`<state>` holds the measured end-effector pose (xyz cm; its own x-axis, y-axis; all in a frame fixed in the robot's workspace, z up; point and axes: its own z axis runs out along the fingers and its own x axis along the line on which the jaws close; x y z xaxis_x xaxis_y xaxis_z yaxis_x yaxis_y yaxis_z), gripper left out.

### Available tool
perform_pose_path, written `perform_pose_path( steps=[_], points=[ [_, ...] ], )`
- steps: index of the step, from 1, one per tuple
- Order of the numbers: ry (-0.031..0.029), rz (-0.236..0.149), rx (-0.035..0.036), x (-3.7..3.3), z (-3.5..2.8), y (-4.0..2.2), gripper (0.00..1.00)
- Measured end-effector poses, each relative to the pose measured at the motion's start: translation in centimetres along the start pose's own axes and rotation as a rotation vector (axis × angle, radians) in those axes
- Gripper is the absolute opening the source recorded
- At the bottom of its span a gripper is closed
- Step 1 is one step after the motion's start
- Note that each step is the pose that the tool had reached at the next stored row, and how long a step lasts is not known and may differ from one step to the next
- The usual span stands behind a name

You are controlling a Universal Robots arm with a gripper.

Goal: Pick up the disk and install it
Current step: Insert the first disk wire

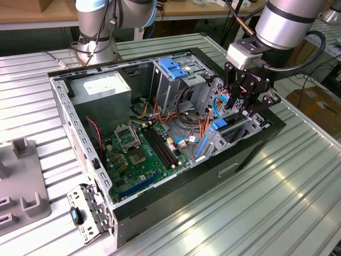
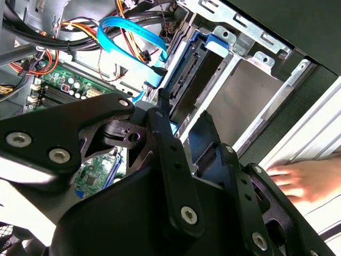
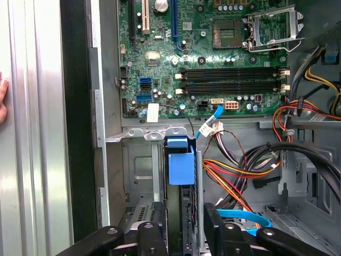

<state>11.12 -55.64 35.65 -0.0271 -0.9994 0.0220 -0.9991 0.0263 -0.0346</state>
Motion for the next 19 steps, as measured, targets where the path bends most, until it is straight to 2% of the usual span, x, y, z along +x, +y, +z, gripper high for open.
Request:
perform_pose_path(
  steps=[4, 7, 8, 10, 14, 16, 19],
  points=[
    [-0.0002, 0.000, 0.0000, -0.01, 0.01, 0.00, 0.43],
    [-0.0001, 0.000, 0.0000, -0.31, 0.00, 0.00, 0.43],
    [0.0002, 0.000, 0.0000, -0.36, -0.19, 0.00, 0.43],
    [-0.0001, 0.000, 0.0001, -0.40, -0.97, -0.03, 0.43],
    [0.0000, 0.000, 0.0000, -0.47, -1.92, -0.09, 0.43],
    [-0.0007, 0.000, -0.0001, -0.48, -1.91, -0.22, 0.43],
    [-0.0012, 0.000, 0.0000, -0.70, -1.84, -0.85, 0.43]
  ],
)
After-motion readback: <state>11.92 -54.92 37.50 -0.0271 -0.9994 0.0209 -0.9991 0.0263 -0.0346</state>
